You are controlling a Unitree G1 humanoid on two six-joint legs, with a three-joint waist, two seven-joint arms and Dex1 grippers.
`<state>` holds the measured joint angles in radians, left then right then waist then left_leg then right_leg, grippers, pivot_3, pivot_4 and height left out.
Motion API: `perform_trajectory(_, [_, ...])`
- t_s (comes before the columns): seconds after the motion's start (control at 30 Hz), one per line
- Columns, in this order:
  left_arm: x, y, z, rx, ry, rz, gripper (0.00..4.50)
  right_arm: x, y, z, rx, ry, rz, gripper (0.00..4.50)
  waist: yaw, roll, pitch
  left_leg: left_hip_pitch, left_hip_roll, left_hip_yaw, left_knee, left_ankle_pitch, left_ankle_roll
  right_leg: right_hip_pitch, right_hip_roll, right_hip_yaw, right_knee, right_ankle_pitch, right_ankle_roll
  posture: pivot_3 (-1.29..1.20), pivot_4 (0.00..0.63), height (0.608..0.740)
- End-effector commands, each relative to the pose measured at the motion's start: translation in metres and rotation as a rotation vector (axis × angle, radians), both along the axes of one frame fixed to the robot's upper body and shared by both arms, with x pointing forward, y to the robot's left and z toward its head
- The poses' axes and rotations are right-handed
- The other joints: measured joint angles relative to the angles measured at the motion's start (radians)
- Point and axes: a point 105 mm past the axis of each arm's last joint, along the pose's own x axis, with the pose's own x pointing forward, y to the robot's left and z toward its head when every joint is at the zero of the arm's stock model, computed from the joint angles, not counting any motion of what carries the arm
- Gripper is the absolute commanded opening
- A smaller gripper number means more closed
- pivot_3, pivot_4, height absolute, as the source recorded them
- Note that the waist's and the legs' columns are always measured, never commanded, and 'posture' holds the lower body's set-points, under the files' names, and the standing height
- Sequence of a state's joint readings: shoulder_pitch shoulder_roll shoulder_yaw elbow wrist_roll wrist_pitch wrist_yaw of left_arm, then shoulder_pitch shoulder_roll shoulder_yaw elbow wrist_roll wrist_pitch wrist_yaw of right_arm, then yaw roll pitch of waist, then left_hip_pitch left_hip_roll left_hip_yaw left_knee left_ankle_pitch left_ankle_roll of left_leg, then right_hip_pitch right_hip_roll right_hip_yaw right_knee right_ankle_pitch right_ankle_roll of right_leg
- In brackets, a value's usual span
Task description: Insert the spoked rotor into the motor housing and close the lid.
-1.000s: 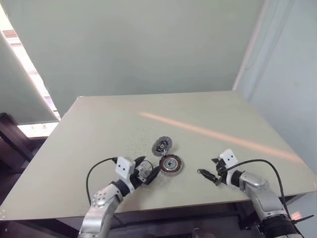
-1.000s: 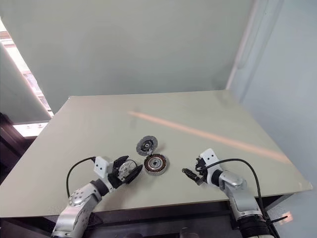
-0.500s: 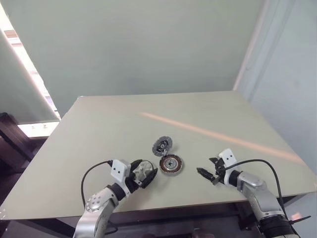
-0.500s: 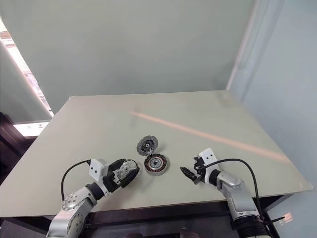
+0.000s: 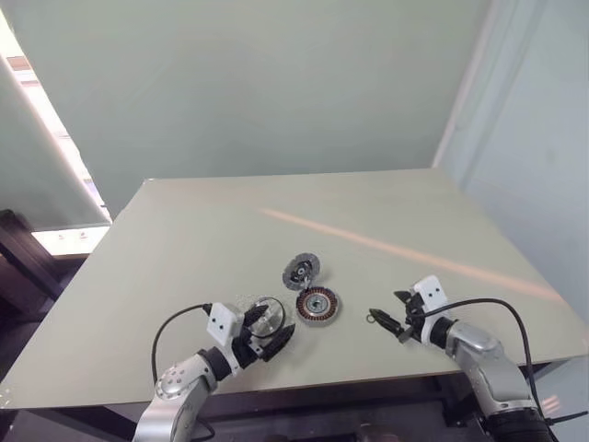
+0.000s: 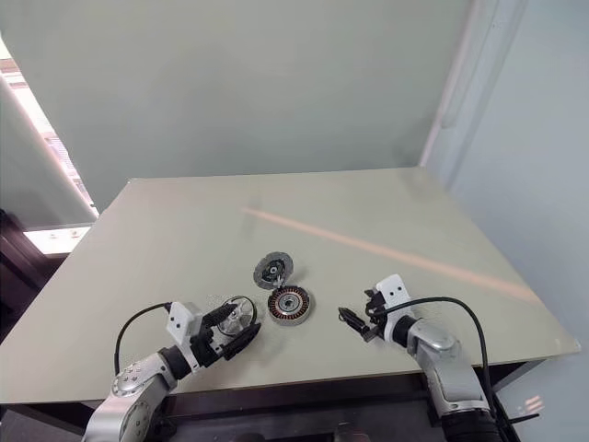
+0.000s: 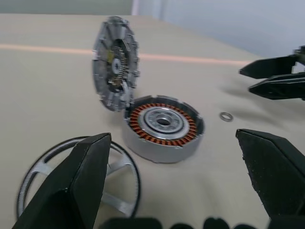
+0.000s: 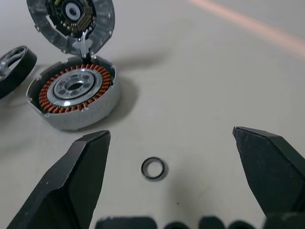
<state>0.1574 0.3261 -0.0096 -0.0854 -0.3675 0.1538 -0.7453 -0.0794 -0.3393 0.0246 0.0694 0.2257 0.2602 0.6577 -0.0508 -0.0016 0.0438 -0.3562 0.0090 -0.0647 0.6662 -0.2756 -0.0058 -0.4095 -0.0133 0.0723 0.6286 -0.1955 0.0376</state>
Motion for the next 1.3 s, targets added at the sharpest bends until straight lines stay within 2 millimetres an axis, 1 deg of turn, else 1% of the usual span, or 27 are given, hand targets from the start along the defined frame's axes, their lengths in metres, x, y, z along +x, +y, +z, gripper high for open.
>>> perform_trajectory(0.03, [0.000,-0.004,0.006,0.011,-0.029,-0.051,4.45,0.002,0.004,0.010,-0.019,-0.028,0.013,4.50,0.000,0.000,0.000,0.000,0.000,0.000,0.000,0.000,0.000,0.000,0.000,0.000,0.000,0.000,0.000,0.00,0.000,0.740])
perform_trajectory(0.13, [-0.002,-0.007,0.002,0.025,-0.024,-0.075,4.45,0.001,0.006,0.005,-0.016,0.001,0.012,4.50,0.000,0.000,0.000,0.000,0.000,0.000,0.000,0.000,0.000,0.000,0.000,0.000,0.000,0.000,0.000,0.00,0.000,0.740])
perform_trajectory(0.37, [-0.003,-0.012,-0.001,0.031,-0.021,-0.097,4.45,0.004,0.009,-0.009,-0.067,0.058,0.008,4.50,0.000,0.000,0.000,0.000,0.000,0.000,0.000,0.000,0.000,0.000,0.000,0.000,0.000,0.000,0.000,0.00,0.000,0.740])
perform_trajectory(0.6, [0.000,-0.017,0.000,0.033,-0.029,-0.112,4.45,0.010,0.012,-0.022,-0.101,0.091,0.019,4.50,0.000,0.000,0.000,0.000,0.000,0.000,0.000,0.000,0.000,0.000,0.000,0.000,0.000,0.000,0.000,0.00,0.000,0.740])
perform_trajectory(0.87, [-0.001,-0.019,0.001,0.035,-0.033,-0.115,4.45,0.014,0.017,-0.028,-0.094,0.108,0.028,4.50,-0.001,0.000,0.000,0.000,0.000,0.000,0.000,0.000,0.000,0.000,0.000,0.000,0.000,0.000,0.000,0.00,0.000,0.740])
perform_trajectory(1.07, [-0.001,-0.019,0.001,0.036,-0.031,-0.116,4.45,0.011,0.024,-0.031,-0.084,0.120,0.051,4.50,-0.001,0.000,0.000,0.000,0.000,0.000,0.000,0.000,0.000,0.000,0.000,0.000,0.000,0.000,0.000,0.00,0.000,0.740])
perform_trajectory(1.23, [-0.002,-0.020,0.000,0.038,-0.028,-0.116,4.45,0.009,0.026,-0.033,-0.083,0.134,0.059,4.50,-0.001,0.000,0.000,0.000,0.000,0.000,0.000,0.000,0.000,0.000,0.000,0.000,0.000,0.000,0.000,0.00,0.000,0.740])
perform_trajectory(1.27, [-0.003,-0.020,0.001,0.038,-0.029,-0.116,4.50,0.008,0.025,-0.034,-0.085,0.137,0.059,4.13,-0.001,0.000,0.000,0.000,0.000,0.000,0.000,0.000,0.000,0.000,0.000,0.000,0.000,0.000,0.000,0.00,0.000,0.740])
perform_trajectory(1.3, [-0.003,-0.020,0.001,0.038,-0.029,-0.115,4.50,0.008,0.025,-0.035,-0.090,0.139,0.059,3.87,-0.001,0.000,0.000,0.000,0.000,0.000,0.000,0.000,0.000,0.000,0.000,0.000,0.000,0.000,0.000,0.00,0.000,0.740])
